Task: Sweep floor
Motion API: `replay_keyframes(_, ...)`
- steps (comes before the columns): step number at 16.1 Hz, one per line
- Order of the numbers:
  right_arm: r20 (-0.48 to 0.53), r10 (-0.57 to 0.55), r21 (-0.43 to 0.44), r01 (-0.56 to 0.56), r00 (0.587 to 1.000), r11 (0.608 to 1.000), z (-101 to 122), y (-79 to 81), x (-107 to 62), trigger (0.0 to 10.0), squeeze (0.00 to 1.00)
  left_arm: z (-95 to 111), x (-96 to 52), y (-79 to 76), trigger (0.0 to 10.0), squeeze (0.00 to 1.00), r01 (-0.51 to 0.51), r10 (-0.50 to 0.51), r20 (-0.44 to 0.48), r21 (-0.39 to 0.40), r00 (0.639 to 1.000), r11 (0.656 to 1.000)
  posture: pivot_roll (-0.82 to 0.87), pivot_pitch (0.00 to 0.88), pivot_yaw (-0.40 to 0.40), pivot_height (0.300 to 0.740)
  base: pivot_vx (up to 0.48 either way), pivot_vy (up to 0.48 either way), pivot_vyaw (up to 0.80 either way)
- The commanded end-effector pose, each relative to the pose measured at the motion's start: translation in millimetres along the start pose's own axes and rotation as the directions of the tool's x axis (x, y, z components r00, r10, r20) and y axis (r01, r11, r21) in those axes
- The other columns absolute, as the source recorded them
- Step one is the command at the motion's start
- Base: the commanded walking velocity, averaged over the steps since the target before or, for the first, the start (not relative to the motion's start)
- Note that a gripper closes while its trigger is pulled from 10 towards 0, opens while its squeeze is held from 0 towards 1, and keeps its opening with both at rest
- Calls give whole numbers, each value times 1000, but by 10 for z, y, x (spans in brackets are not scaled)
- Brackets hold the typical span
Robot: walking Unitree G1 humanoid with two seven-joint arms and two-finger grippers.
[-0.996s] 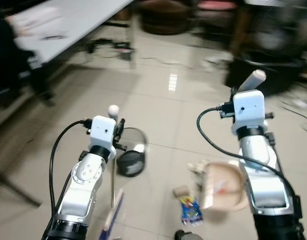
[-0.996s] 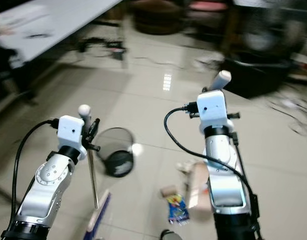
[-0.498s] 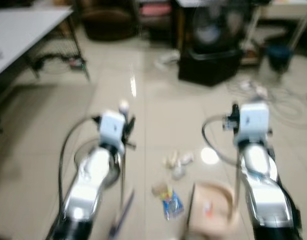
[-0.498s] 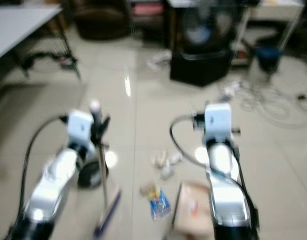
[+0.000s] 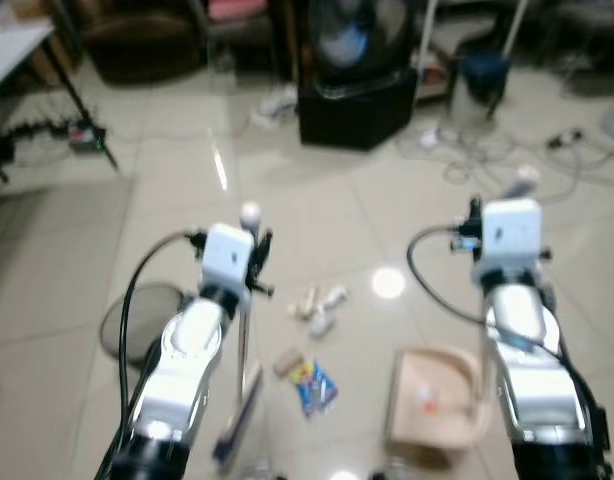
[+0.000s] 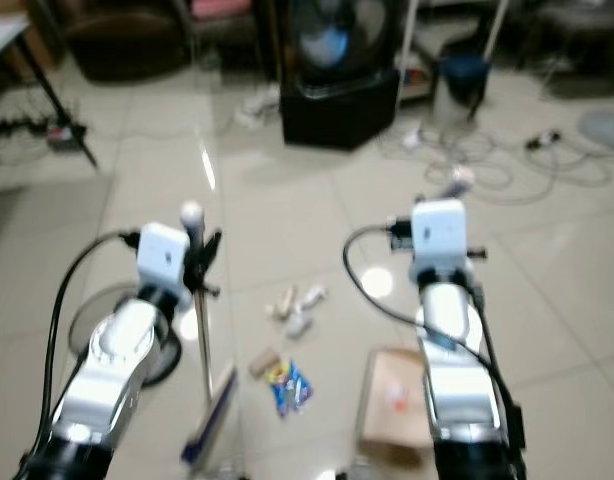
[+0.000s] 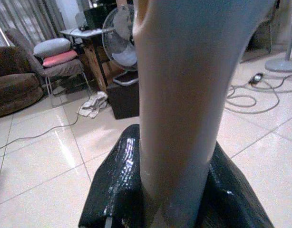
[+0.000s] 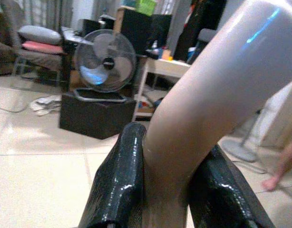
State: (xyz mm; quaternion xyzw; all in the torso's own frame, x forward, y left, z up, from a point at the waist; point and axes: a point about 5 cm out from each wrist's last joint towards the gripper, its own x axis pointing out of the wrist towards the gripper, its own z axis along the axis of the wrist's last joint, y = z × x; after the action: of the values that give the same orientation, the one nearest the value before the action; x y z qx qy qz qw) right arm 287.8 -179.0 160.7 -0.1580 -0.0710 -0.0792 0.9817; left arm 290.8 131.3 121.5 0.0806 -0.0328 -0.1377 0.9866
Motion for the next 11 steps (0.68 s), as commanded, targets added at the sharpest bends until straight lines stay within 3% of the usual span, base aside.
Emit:
replay_keyframes(1, 48, 24, 47, -26, 999, 999, 110, 50, 22, 10000, 0, 77, -1, 95, 10000, 0, -45, 43, 38, 42, 998, 998, -29, 70, 64, 740, 319, 0, 0)
replay_keyframes(3, 42, 58, 28, -60, 997, 998, 102, 75, 14, 10000, 0, 80, -3, 96, 10000, 0, -49, 48, 40, 41, 998, 998, -27, 71, 63, 740, 351, 0, 0)
replay_keyframes(7, 52, 58, 9, -58, 997, 998, 103, 89, 10, 10000, 0, 77, -5, 97, 10000, 0, -56, 55, 40, 44, 998, 997, -25, 69, 62, 740, 379, 0, 800)
replay_keyframes(11, 63, 47, 35, -49, 997, 998, 108, 93, 7, 10000, 0, 70, -12, 110, 10000, 0, -60, 59, 37, 49, 998, 997, -24, 65, 63, 740, 376, 0, 0)
